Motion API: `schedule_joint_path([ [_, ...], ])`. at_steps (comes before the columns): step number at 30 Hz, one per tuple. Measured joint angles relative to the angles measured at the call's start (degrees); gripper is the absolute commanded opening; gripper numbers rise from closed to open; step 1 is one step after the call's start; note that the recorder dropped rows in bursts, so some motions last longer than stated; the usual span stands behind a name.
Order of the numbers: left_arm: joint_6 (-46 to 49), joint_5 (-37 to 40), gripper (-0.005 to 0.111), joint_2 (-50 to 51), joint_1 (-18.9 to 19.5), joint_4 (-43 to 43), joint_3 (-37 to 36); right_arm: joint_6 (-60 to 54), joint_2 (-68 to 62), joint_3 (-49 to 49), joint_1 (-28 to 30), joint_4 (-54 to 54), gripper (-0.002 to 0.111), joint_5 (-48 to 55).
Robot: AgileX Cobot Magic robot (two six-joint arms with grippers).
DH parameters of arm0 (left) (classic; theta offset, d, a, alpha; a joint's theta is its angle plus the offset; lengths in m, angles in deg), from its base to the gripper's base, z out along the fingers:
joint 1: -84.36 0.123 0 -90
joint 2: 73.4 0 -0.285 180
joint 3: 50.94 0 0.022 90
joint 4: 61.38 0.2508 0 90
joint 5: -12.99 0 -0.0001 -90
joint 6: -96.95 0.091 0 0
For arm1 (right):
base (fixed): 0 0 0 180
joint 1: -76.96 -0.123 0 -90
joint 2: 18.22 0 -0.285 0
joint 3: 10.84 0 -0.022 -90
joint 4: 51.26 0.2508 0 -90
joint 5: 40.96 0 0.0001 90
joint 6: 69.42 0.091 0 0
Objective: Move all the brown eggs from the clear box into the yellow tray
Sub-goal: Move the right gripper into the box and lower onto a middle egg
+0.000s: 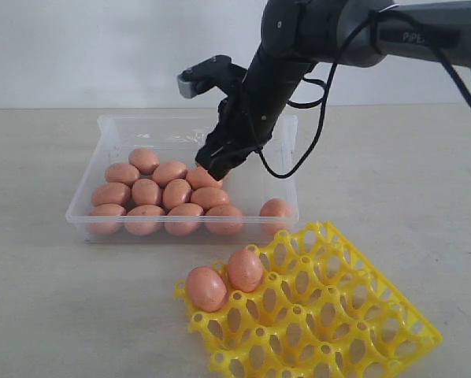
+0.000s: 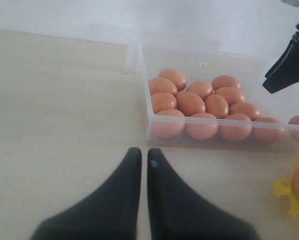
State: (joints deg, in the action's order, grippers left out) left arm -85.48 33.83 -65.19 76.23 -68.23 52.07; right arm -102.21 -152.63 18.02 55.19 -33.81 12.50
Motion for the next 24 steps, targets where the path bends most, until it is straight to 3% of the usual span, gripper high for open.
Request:
schedule_joint_path([
  [10,0.0,0.0,0.004,0.0,0.0,0.0,0.0,-22.3,-1.12,0.03,-3.43,-0.28,0.042,-6.93],
  [14,0.0,0.0,0.004,0.0,0.0,0.0,0.0,-23.69,-1.74,0.14,-3.93,-0.28,0.042,-9.39],
  [24,0.0,0.0,0.004,0.0,0.0,0.0,0.0,-23.15,-4.67,0.16,-3.86,-0.87,0.042,-4.39],
])
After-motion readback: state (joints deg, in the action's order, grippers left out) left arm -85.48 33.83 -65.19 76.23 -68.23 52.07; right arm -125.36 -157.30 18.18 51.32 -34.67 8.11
